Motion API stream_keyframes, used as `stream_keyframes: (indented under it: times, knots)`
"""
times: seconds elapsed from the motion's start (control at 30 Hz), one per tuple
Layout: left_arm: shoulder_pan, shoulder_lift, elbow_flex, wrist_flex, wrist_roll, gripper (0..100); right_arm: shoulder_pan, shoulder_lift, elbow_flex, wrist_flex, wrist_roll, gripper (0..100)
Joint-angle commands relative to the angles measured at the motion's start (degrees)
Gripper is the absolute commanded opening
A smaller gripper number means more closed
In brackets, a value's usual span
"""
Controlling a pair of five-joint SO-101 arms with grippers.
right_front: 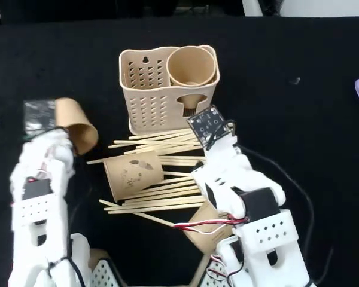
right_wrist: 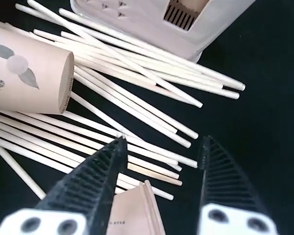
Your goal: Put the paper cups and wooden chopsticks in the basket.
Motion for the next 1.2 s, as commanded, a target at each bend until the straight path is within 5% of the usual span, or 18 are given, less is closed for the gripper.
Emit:
stream_keyframes:
  times: [0.0, 0.07, 0.2, 0.43, 0.63, 1.17]
  knots:
    - [-3.5, -7.8, -14.3, 14.5, 2.5, 3, 4.9, -0.9, 2.1, -6.5, -0.6, 13.4]
    - [-3.9, -10.7, -21.8, 22.2, 3.5, 3, 9.1, -0.9, 3.8, -10.7, -0.6, 1.1]
    - [-1.4, -11.9, -35.7, 33.1, 7.1, 3, 16.5, -0.9, 6.5, -16.3, -6.5, 0.8]
    - [7.2, -1.3, -56.7, 39.8, 15.0, 3, 30.9, -0.9, 11.5, -24.8, -22.7, 1.1]
    - [15.4, 14.2, -79.8, 46.7, 26.3, 3, 31.5, -0.9, 18.7, -36.4, -24.1, 1.1]
    - [40.7, 42.5, -112.7, 57.2, 26.5, 3, 31.5, -0.9, 21.9, -41.3, -24.1, 1.2]
